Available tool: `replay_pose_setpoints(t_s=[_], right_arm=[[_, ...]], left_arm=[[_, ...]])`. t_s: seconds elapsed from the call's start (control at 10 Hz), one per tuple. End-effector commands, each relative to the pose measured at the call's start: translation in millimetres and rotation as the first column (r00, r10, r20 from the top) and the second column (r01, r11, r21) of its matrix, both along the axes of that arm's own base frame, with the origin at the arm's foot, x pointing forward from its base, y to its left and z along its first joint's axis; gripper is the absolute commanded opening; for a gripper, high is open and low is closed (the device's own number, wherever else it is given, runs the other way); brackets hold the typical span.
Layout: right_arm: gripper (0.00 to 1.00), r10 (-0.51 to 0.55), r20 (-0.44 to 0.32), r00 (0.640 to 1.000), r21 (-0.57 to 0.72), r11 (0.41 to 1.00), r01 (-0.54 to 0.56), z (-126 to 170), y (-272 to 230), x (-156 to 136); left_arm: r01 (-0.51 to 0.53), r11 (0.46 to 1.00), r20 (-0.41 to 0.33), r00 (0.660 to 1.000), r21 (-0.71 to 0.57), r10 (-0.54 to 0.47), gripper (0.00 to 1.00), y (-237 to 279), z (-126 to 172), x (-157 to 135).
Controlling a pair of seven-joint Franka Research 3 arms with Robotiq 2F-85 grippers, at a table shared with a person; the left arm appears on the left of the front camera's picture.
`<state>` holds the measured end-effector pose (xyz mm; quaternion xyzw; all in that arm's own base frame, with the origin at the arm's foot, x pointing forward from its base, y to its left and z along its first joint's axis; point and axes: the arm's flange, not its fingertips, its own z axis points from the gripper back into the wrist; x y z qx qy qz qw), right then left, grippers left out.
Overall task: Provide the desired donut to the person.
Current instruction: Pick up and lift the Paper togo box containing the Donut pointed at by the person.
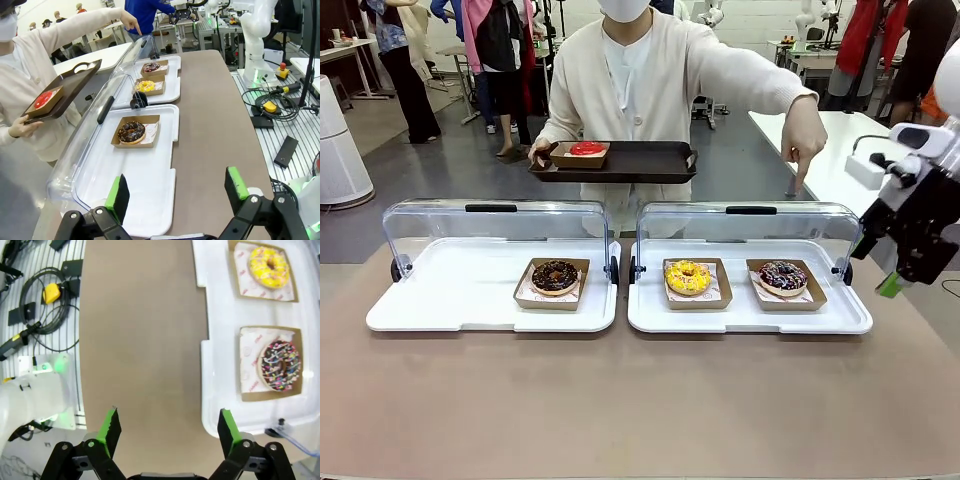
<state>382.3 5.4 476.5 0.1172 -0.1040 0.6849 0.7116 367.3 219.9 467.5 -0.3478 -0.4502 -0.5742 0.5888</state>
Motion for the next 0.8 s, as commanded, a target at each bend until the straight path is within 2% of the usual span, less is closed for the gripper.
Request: replay_pose_setpoints(t_s=[0.0, 0.7], right_arm=[[1.00, -0.028, -0.003, 1.000, -0.046, 0.999, 0.027, -11.7, 5.7, 4.8], [1.00, -0.005, -0.008, 1.000, -0.012, 1.000, 0.005, -6.9, 4.1, 1.5]], left_arm=[[0.002, 1.000, 0.005, 1.000, -0.005, -0.002, 1.00, 2.1, 1.8, -0.8], [0.002, 1.000, 0.005, 1.000, -0.005, -0.002, 1.00, 2.1, 1.8, -0.8]])
